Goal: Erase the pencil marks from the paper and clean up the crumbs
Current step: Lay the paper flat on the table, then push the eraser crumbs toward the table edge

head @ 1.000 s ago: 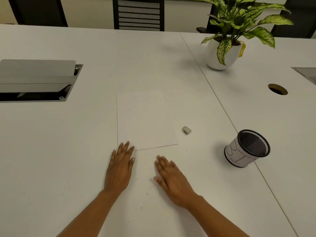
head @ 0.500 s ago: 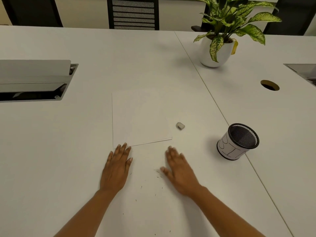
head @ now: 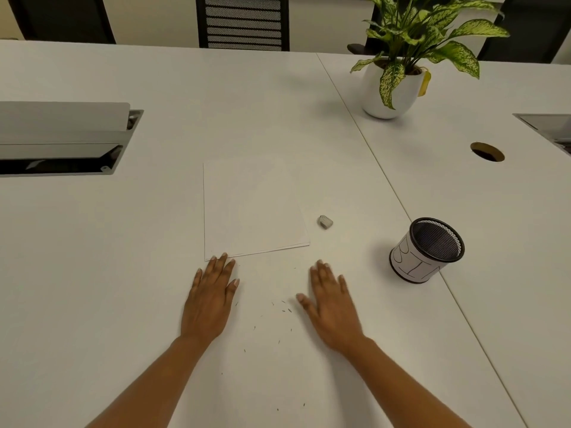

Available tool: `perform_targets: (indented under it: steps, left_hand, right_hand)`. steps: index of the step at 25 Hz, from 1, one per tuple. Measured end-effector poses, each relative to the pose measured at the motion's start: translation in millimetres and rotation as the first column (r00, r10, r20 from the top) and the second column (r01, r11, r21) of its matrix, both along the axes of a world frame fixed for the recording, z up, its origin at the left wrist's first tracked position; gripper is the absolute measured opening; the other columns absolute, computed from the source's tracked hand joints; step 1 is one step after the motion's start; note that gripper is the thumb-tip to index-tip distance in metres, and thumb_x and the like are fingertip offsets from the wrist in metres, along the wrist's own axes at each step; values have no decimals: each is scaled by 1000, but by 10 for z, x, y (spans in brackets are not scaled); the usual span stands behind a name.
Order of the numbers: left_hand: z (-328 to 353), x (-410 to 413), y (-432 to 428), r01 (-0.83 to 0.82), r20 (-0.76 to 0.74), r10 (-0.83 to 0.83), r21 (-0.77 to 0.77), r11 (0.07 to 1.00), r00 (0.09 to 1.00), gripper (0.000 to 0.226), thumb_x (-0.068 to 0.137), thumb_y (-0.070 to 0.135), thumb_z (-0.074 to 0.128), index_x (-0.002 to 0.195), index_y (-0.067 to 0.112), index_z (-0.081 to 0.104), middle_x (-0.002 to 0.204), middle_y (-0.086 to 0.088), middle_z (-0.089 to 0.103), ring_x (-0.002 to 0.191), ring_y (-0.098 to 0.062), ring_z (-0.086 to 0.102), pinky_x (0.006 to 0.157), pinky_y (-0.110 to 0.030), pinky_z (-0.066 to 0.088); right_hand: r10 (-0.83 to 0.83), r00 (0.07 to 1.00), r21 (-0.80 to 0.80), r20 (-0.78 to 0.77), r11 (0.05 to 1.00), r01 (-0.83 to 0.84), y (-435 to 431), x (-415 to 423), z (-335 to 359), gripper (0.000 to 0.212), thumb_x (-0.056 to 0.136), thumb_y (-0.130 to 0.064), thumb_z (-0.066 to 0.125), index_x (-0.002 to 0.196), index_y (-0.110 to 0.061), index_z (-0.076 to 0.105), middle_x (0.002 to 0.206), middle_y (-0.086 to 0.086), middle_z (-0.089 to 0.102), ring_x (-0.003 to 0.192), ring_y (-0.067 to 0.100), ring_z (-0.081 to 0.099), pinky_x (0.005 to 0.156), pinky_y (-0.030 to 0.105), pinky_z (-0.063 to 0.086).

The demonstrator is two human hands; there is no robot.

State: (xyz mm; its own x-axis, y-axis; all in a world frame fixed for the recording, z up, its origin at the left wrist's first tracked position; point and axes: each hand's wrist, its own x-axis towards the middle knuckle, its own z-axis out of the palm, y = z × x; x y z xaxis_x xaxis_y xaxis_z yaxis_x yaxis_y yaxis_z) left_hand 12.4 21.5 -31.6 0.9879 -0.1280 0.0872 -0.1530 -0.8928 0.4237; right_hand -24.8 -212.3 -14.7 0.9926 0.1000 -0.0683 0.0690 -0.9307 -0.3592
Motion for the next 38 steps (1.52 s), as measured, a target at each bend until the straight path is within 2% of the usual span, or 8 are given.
perform_targets:
  steps: [5, 8, 11, 16, 22, 25, 30, 38]
  left_hand:
    - [50, -36, -1, -17, -25, 17, -18, 1000, 1000, 79, 80, 58, 0, 144, 18, 24, 153, 4, 18, 135, -1, 1, 112, -25, -3]
    - [77, -77, -18, -63, -31, 63, 2, 998, 998, 82, 79, 60, -2, 144, 17, 26, 153, 2, 19, 139, -6, 5, 113, -29, -4]
    - [77, -172, 12, -184, -38, 186, 57, 981, 982, 89, 76, 63, -6, 144, 15, 25, 154, -2, 17, 143, -16, 9, 114, -36, -2]
    - [54, -288, -62, -152, -33, 156, 101, 983, 987, 110, 65, 73, -30, 146, 15, 14, 154, -1, 7, 143, -16, 4, 113, -35, -5]
    - [121, -466, -366, 24, -148, -1, 156, 987, 989, 78, 94, 58, 2, 135, 7, 44, 142, -10, 42, 131, -24, 38, 110, -31, 3]
    - [105, -558, -621, 128, -174, -116, 64, 990, 978, 71, 96, 55, 8, 133, 9, 47, 140, -10, 46, 128, -25, 43, 108, -33, 8]
    - [121, -694, -841, 211, -44, -224, -198, 957, 974, 91, 74, 75, -16, 143, 22, 12, 151, 9, 10, 140, -1, 5, 111, -14, -8]
    - [206, -461, 38, -105, 118, 136, -236, 966, 984, 74, 91, 60, 7, 123, 16, 58, 138, -2, 48, 133, -14, 30, 111, -24, 2]
  right_hand:
    - [364, 923, 180, -125, 923, -340, 363, -374, 97, 81, 77, -68, -4, 143, -22, -2, 150, -10, -12, 140, 2, -13, 112, 20, -17]
    - [158, 983, 393, -90, 913, -111, 88, -186, 159, 82, 77, -75, 9, 142, -25, 13, 147, -17, 3, 138, -3, 1, 113, 16, -8]
    - [-196, 979, 169, -63, 964, 204, -276, 7, 69, 86, 78, -70, 2, 143, -15, 12, 153, -5, 1, 142, 8, -1, 113, 25, -7]
    - [82, 994, -97, 72, 993, -75, 226, -393, -52, 80, 87, -63, -1, 141, -7, 17, 151, 7, 14, 140, 21, 15, 111, 26, -9]
    - [8, 994, 599, -111, 798, 61, 139, -143, 230, 47, 95, -34, 33, 139, -26, 21, 146, -17, 14, 139, 1, 9, 116, 22, 5]
    - [-166, 979, 407, -119, 891, 201, -114, 240, 177, 50, 97, -35, 25, 142, -16, 17, 152, -6, 10, 142, 8, 5, 114, 25, 0]
    - [234, 970, 162, -58, 961, -222, 69, 153, 22, 98, 66, -73, -23, 142, -21, 11, 146, -14, -2, 135, -3, -5, 113, 24, -7]
    - [54, 998, 594, -28, 804, -27, 248, -281, 196, 44, 91, -43, 30, 122, -23, 54, 131, -18, 46, 125, -13, 31, 114, 27, 17]
